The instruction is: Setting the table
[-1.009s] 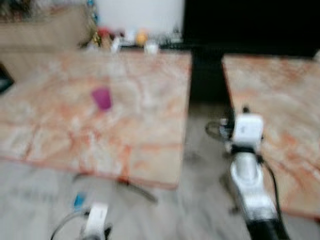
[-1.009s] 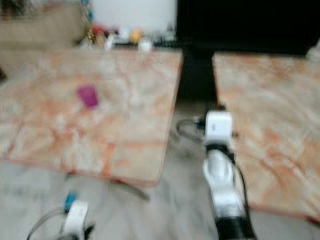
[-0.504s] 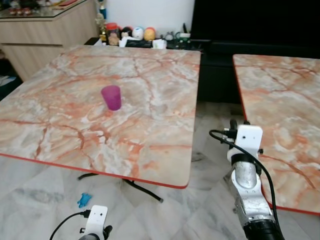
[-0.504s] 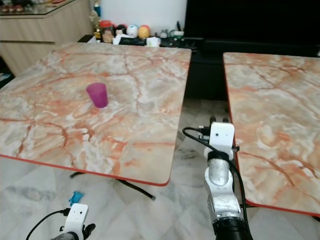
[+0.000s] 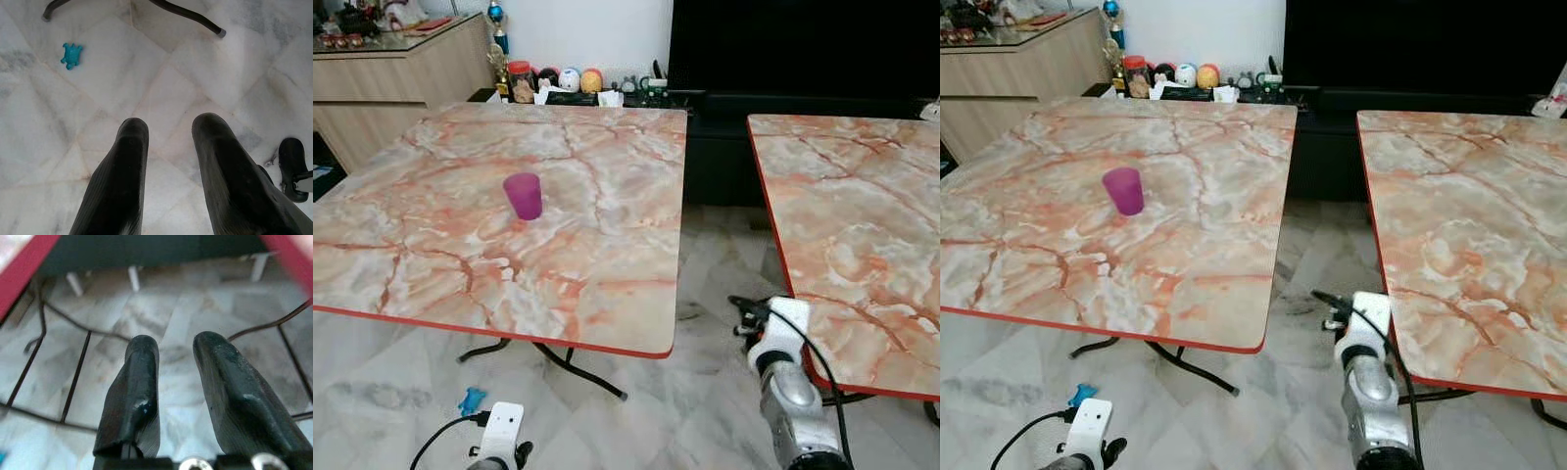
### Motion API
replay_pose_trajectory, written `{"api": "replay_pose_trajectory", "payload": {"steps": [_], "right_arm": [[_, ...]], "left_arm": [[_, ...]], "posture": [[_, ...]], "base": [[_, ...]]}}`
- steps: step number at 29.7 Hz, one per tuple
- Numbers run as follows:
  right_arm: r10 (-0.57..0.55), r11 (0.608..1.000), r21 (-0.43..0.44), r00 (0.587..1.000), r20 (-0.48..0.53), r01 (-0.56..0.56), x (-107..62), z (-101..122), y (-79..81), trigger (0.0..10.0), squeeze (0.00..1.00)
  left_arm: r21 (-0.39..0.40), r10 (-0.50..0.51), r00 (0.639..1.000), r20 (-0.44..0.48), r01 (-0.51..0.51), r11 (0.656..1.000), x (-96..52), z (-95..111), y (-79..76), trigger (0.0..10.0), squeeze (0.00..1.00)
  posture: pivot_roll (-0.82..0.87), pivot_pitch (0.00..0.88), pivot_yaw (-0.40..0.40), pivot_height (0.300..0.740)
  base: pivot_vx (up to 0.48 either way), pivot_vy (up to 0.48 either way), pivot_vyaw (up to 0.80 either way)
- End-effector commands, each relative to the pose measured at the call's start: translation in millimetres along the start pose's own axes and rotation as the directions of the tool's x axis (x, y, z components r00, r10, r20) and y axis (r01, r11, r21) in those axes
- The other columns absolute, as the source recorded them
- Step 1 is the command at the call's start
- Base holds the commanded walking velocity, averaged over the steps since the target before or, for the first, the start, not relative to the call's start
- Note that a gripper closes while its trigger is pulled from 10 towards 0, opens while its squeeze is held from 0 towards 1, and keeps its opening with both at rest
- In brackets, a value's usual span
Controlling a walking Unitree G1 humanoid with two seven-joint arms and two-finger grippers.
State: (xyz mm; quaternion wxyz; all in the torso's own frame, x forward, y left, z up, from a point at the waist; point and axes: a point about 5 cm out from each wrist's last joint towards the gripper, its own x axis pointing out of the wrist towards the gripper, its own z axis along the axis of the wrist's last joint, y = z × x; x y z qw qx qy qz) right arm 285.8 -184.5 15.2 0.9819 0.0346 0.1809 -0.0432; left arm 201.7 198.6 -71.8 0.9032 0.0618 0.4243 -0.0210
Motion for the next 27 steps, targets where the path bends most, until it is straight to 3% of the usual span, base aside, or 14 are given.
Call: {"api": "replay_pose_trajectory", "payload": {"steps": [1, 6, 11, 17, 21, 24, 27], "right_arm": [[-0.030, 1.000, 0.002, 0.999, -0.038, 0.030, -0.3, -9, -6.1, 10.0, 0.00], [-0.048, 0.999, -0.016, 0.985, -0.166, 0.046, -6.3, -35, -14.0, 10.0, 0.00], [-0.062, 0.998, -0.023, 0.975, -0.216, 0.059, -16.3, -56, -20.8, 10.0, 0.00], [-0.102, 0.994, -0.078, 0.926, -0.363, 0.079, -36.8, -92, -29.1, 10.0, 0.00], [-0.137, 0.990, -0.021, 0.883, -0.450, 0.142, -56.1, -117, -36.2, 10.0, 0.00], [-0.131, 0.988, 0.016, 0.878, -0.461, 0.156, -61.0, -122, -36.0, 10.0, 0.00], [-0.147, 0.986, -0.012, 0.841, -0.520, 0.165, -72.4, -135, -36.9, 10.0, 0.00]], "left_arm": [[0.013, 0.002, 1.000, -0.020, -0.002, 1.000, -0.6, -4, 1.5, 10.0, 0.00], [0.015, 0.002, 1.000, -0.021, -0.002, 1.000, -0.7, -4, 2.0, 10.0, 0.00], [0.014, 0.002, 1.000, -0.022, -0.001, 1.000, -0.8, -4, 2.5, 10.0, 0.00], [0.013, 0.002, 1.000, -0.022, -0.002, 1.000, -0.8, -4, 2.8, 10.0, 0.00], [0.010, 0.004, 1.000, -0.022, -0.004, 1.000, -0.6, -3, 3.1, 10.0, 0.00], [0.007, 0.006, 1.000, -0.023, -0.006, 1.000, -0.6, -3, 3.6, 10.0, 0.00], [0.007, 0.008, 1.000, -0.026, -0.008, 1.000, -0.6, -3, 4.1, 10.0, 0.00]], "posture": [[-0.01, 0.000, 0.043, 0.740], [-0.02, 0.000, 0.047, 0.740], [-0.02, 0.000, 0.044, 0.740], [-0.03, 0.000, 0.047, 0.740], [-0.02, 0.000, 0.048, 0.740], [-0.02, 0.000, 0.048, 0.740], [-0.02, 0.000, 0.049, 0.740]], "base": [[0.000, 0.000, 0.00], [0.000, 0.000, 0.00], [0.000, 0.000, 0.00], [0.000, 0.000, 0.00], [0.000, 0.000, 0.00], [0.000, 0.000, 0.00], [0.000, 0.000, 0.00]]}}
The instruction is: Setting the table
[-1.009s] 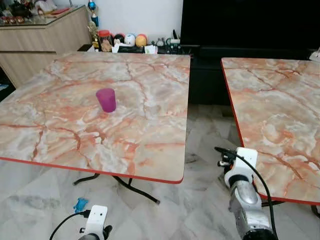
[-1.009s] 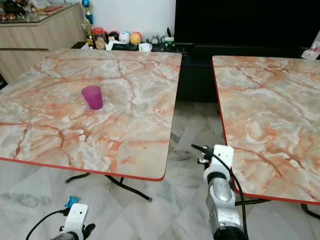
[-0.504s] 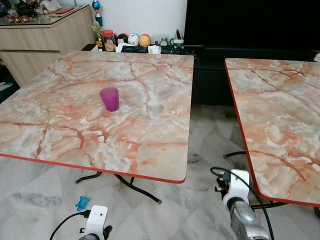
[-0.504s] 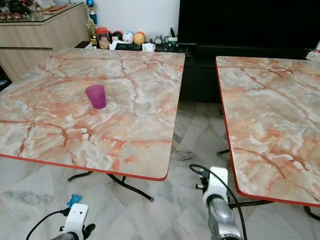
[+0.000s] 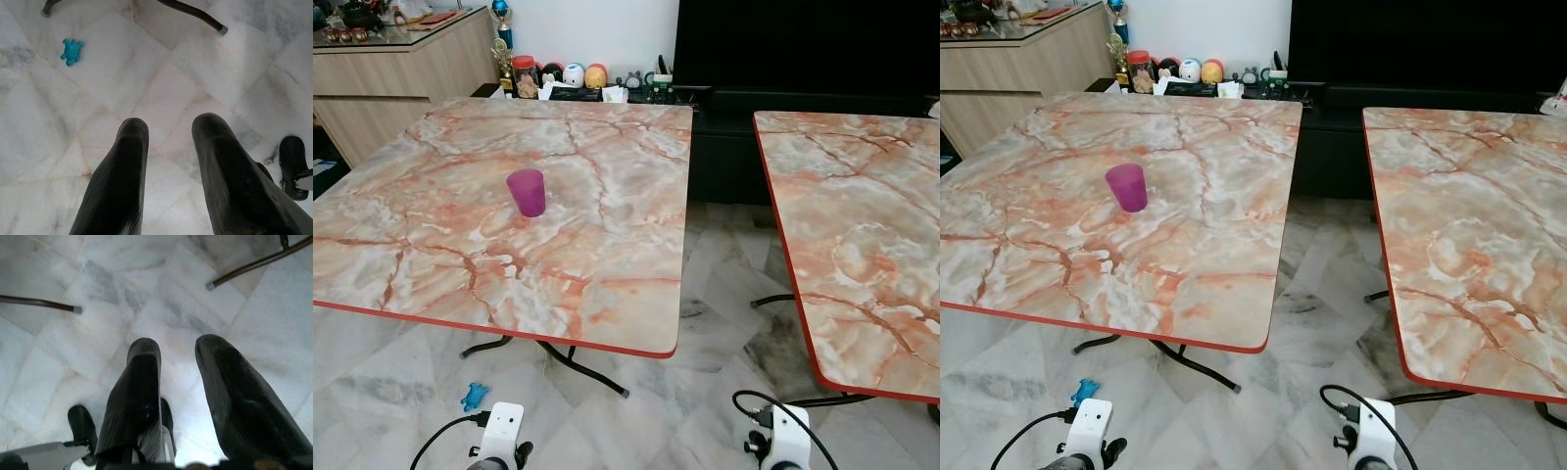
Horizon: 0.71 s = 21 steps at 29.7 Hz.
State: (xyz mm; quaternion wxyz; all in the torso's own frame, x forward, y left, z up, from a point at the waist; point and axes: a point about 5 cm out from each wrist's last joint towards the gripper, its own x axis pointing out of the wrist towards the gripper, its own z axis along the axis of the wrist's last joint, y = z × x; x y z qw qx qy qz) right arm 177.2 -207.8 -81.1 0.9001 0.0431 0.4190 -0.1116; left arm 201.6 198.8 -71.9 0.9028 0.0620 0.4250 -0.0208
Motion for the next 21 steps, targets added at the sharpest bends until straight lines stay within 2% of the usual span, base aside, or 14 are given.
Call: {"api": "replay_pose_trajectory", "payload": {"steps": [1, 4, 5, 8, 11, 14, 18, 21], "right_arm": [[-0.012, 1.000, 0.000, 0.998, -0.060, 0.012, -2.9, -15, 0.3, 10.0, 0.00], [-0.024, 1.000, -0.006, 0.997, -0.077, 0.024, -4.8, -21, -1.3, 10.0, 0.00], [-0.048, 0.998, 0.036, 0.996, -0.079, 0.051, -5.8, -24, -3.9, 10.0, 0.00], [-0.065, 0.994, 0.080, 0.993, -0.096, 0.073, -6.6, -27, -6.4, 10.0, 0.00], [-0.085, 0.988, 0.122, 0.993, -0.080, 0.094, -6.8, -26, -9.3, 10.0, 0.00], [-0.088, 0.989, 0.110, 0.994, -0.071, 0.095, -6.7, -25, -9.8, 10.0, 0.00], [-0.083, 0.993, 0.082, 0.994, -0.065, 0.089, -5.7, -22, -8.1, 10.0, 0.00], [-0.072, 0.992, 0.100, 0.996, -0.048, 0.077, -4.5, -18, -4.9, 10.0, 0.00]], "left_arm": [[0.007, 0.008, 1.000, -0.024, -0.008, 1.000, -0.5, -3, 3.9, 10.0, 0.00], [0.004, 0.008, 1.000, -0.020, -0.008, 1.000, -0.3, -1, 3.9, 10.0, 0.00], [0.002, 0.009, 1.000, -0.018, -0.009, 1.000, -0.1, -1, 3.8, 10.0, 0.00], [0.004, 0.009, 1.000, -0.018, -0.009, 1.000, -0.1, -1, 4.0, 10.0, 0.00], [0.005, 0.009, 1.000, -0.018, -0.009, 1.000, -0.1, -1, 4.2, 10.0, 0.00], [0.007, 0.010, 1.000, -0.020, -0.010, 1.000, -0.3, -1, 4.9, 10.0, 0.00], [0.006, 0.014, 1.000, -0.021, -0.014, 1.000, -0.5, -2, 6.1, 10.0, 0.00], [0.006, 0.015, 1.000, -0.022, -0.014, 1.000, -0.7, -2, 6.6, 10.0, 0.00]], "posture": [[-0.02, 0.000, 0.047, 0.740], [-0.01, 0.000, 0.045, 0.740], [-0.01, 0.000, 0.046, 0.740], [-0.01, 0.000, 0.051, 0.740], [-0.01, 0.000, 0.053, 0.740], [-0.01, 0.000, 0.052, 0.740], [-0.01, 0.000, 0.052, 0.740], [-0.01, 0.000, 0.053, 0.740]], "base": [[0.000, 0.000, 0.00], [0.000, 0.420, 0.00], [0.000, 0.480, 0.00], [0.000, 0.480, 0.00], [0.000, 0.480, -0.75], [0.000, 0.480, -0.78], [0.000, 0.430, 0.00], [0.000, 0.377, 0.00]]}}
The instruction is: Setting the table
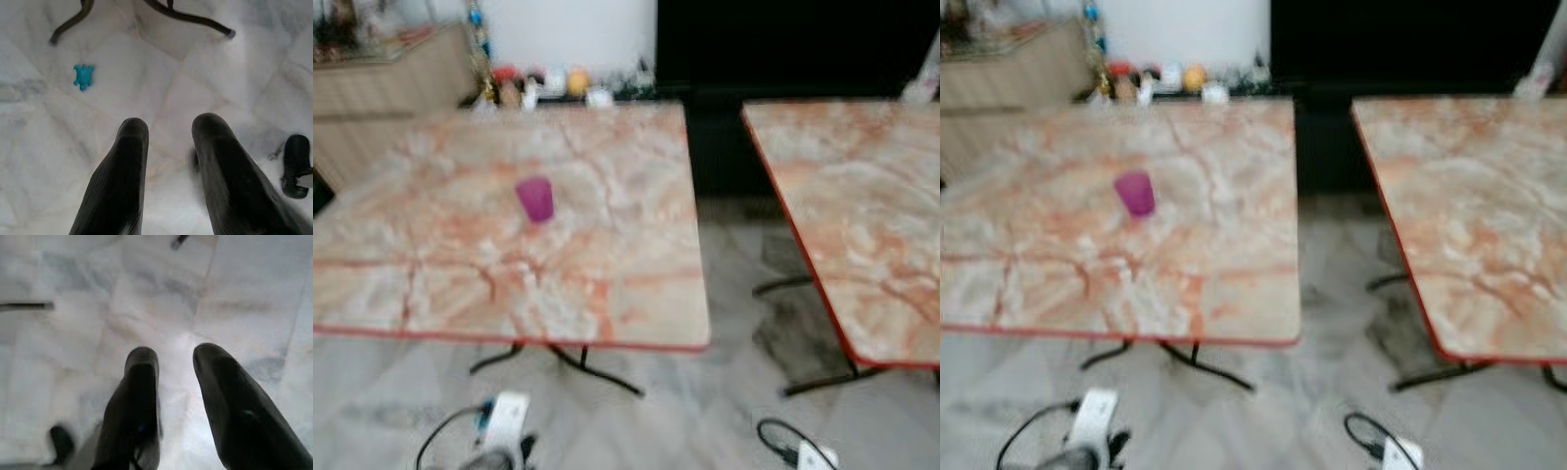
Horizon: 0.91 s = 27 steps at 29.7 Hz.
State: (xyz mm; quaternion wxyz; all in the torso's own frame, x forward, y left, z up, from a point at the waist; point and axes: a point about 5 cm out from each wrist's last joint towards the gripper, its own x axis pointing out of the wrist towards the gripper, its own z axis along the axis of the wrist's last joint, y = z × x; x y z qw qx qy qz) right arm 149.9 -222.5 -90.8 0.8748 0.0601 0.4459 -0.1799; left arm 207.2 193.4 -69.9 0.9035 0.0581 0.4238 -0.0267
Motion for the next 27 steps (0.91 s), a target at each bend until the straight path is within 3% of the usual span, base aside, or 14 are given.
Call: {"api": "replay_pose_trajectory", "payload": {"steps": [1, 8, 27], "right_arm": [[0.046, 0.999, 0.019, 0.999, 0.024, -0.046, 0.6, 6, 17.0, 10.0, 0.00], [0.053, 0.999, 0.011, 0.998, 0.021, -0.054, 0.2, 4, 20.0, 10.0, 0.00], [0.042, 0.999, -0.018, 0.999, 0.016, -0.042, -2.1, -4, 19.6, 10.0, 0.00]], "left_arm": [[0.008, 0.028, 0.999, -0.025, -0.028, 1.000, -2.9, -8, 11.3, 10.0, 0.00], [0.012, 0.027, 0.999, -0.025, -0.027, 1.000, -3.1, -9, 11.3, 10.0, 0.00], [0.050, 0.016, 0.999, -0.029, -0.015, 0.999, -4.8, -14, 11.8, 10.0, 0.00]], "posture": [[-0.01, 0.000, 0.052, 0.740], [-0.01, 0.000, 0.054, 0.740], [-0.01, 0.000, 0.059, 0.740]], "base": [[0.000, 0.375, 0.00], [0.000, 0.351, 0.00], [0.000, 0.000, 0.00]]}}
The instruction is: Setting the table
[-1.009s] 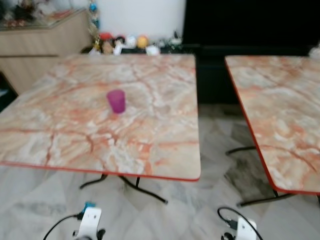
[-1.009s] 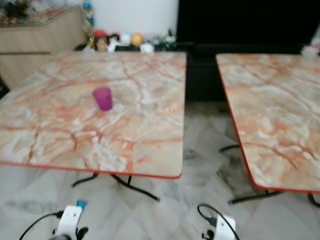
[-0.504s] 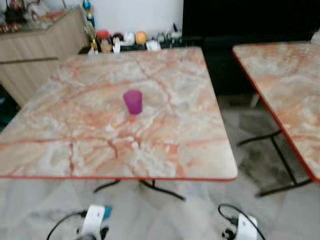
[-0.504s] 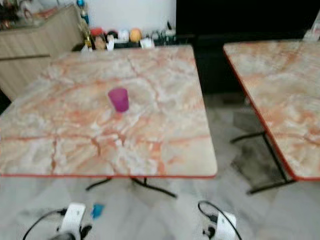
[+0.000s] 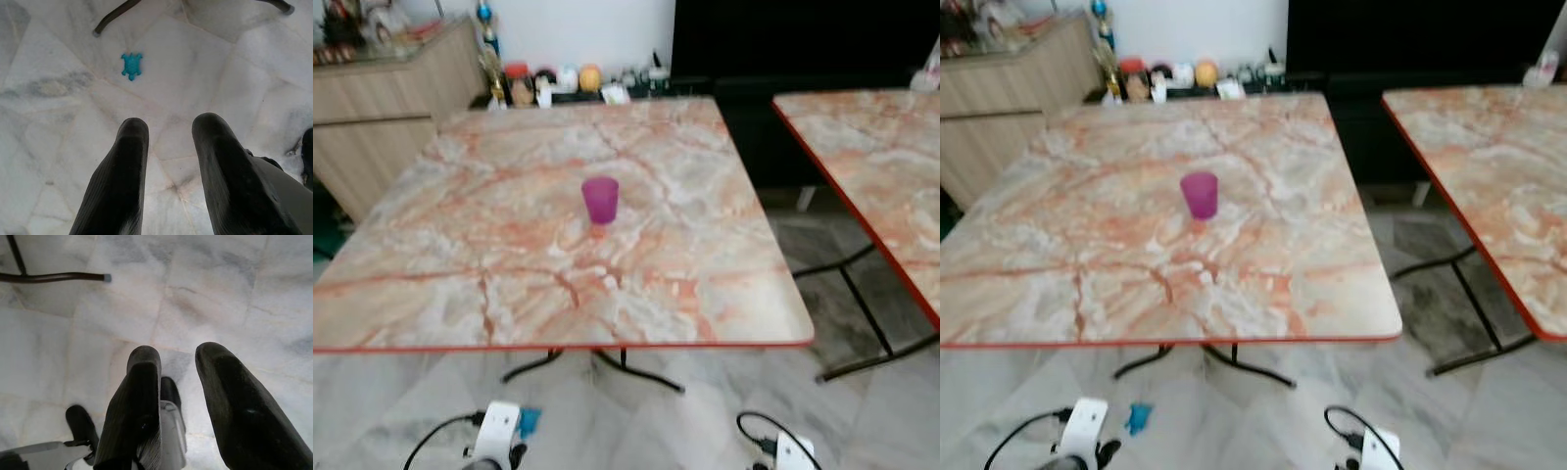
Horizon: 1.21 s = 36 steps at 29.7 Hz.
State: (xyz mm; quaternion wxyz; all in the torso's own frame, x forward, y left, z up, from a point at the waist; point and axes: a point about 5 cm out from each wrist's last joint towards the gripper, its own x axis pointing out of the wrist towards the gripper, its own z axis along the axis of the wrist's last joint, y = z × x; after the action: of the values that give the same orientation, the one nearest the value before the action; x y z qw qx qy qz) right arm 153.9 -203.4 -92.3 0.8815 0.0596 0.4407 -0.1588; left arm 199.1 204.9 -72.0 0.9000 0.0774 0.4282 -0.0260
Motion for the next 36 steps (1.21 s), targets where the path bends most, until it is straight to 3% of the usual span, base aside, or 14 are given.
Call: {"api": "replay_pose_trajectory", "payload": {"steps": [1, 13, 16, 22, 27, 29, 30, 34, 35, 36], "right_arm": [[0.011, 1.000, 0.000, 1.000, 0.006, -0.011, -0.4, -1, 1.2, 10.0, 0.00], [0.004, 1.000, 0.008, 1.000, 0.011, -0.004, 0.4, 2, 2.1, 10.0, 0.00], [0.004, 1.000, 0.007, 1.000, 0.002, -0.004, -0.4, -1, 2.1, 10.0, 0.00], [-0.002, 1.000, -0.007, 1.000, -0.008, 0.002, -0.9, -3, 2.7, 10.0, 0.00], [0.009, 1.000, -0.009, 1.000, -0.003, -0.009, -0.6, -2, 5.9, 10.0, 0.00], [0.013, 1.000, -0.012, 1.000, 0.002, -0.013, -0.3, 0, 6.3, 10.0, 0.00], [0.013, 1.000, -0.017, 1.000, 0.001, -0.013, -0.1, 0, 6.2, 10.0, 0.00], [0.025, 0.998, -0.052, 1.000, -0.001, -0.025, 0.3, 1, 6.7, 10.0, 0.00], [0.022, 0.999, -0.041, 1.000, 0.004, -0.022, 0.4, 2, 6.2, 10.0, 0.00], [0.021, 0.999, -0.034, 1.000, 0.005, -0.021, 0.3, 2, 6.1, 10.0, 0.00]], "left_arm": [[0.011, 0.005, 1.000, -0.013, -0.004, 1.000, -1.3, -5, 2.2, 10.0, 0.00], [-0.012, 0.057, 0.998, 0.027, -0.057, 0.998, -4.0, -3, 18.1, 10.0, 0.00], [-0.036, 0.091, 0.991, 0.094, -0.088, 0.995, -8.4, 0, 34.3, 10.0, 0.00], [-0.034, 0.109, 0.976, 0.187, -0.105, 0.994, -17.0, 2, 52.8, 10.0, 0.00], [-0.007, 0.143, 0.945, 0.294, -0.147, 0.989, -36.4, -6, 75.2, 10.0, 0.00], [-0.045, 0.213, 0.905, 0.367, -0.211, 0.976, -45.7, 0, 87.9, 10.0, 0.00], [-0.051, 0.261, 0.860, 0.438, -0.267, 0.962, -54.2, 12, 97.0, 10.0, 0.00], [-0.104, 0.354, 0.721, 0.596, -0.369, 0.924, -78.8, 52, 108.1, 10.0, 0.00], [-0.145, 0.391, 0.637, 0.664, -0.404, 0.903, -92.4, 78, 110.7, 10.0, 0.00], [-0.160, 0.403, 0.602, 0.690, -0.416, 0.895, -97.7, 88, 111.4, 10.0, 0.00]], "posture": [[-0.01, 0.000, 0.058, 0.740], [0.01, 0.000, 0.066, 0.740], [0.02, 0.000, 0.065, 0.740], [0.04, 0.000, 0.068, 0.740], [0.05, 0.000, 0.071, 0.740], [0.06, 0.000, 0.066, 0.740], [0.06, 0.000, 0.064, 0.740], [0.07, 0.000, 0.056, 0.740], [0.08, 0.000, 0.053, 0.740], [0.08, 0.000, 0.053, 0.740]], "base": [[0.000, 0.000, 0.00], [0.000, 0.000, 0.00], [0.000, 0.000, 0.00], [0.000, 0.000, 0.00], [0.000, 0.000, 0.00], [0.000, 0.000, 0.00], [0.000, 0.000, 0.00], [0.000, 0.000, 0.00], [0.000, 0.000, 0.00], [0.000, 0.000, 0.00]]}}
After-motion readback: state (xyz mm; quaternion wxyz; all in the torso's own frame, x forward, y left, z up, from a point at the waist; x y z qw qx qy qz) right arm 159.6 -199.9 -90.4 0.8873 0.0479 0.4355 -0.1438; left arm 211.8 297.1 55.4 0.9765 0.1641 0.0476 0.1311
